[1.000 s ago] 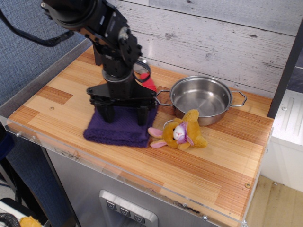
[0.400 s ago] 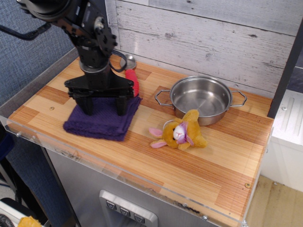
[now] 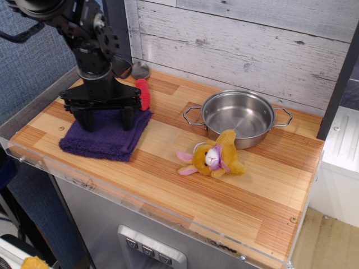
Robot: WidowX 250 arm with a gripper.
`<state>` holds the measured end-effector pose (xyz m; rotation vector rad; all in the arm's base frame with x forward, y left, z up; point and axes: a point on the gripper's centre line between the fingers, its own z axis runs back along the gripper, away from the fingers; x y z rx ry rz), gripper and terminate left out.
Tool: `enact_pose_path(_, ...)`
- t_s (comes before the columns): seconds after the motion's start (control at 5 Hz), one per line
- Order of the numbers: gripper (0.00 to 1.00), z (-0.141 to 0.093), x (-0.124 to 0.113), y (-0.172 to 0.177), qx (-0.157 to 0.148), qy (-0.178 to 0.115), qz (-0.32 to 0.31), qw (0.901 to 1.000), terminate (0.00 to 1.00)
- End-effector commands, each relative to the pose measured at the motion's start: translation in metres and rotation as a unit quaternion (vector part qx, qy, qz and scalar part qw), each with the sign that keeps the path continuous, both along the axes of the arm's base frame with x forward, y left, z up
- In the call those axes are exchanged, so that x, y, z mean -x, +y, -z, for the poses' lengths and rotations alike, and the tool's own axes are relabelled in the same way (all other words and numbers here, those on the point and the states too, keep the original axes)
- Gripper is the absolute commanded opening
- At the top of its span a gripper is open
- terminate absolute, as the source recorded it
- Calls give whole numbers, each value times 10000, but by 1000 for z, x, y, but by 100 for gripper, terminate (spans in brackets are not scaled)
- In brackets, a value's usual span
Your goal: Move the spoon and a towel to the left side of the counter.
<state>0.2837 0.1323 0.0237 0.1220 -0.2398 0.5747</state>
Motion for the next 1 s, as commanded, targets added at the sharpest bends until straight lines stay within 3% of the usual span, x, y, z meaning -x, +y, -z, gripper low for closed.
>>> enact_pose_path(0.0,100,-9,3,31,-92,-131,-426,9990,0)
enact_pose_path(0.4,100,-11,3,41,-63,-124,-604,9981,0)
enact_pose_path(0.8,100,-38,-4,35,-92,-387,-516,9979,0)
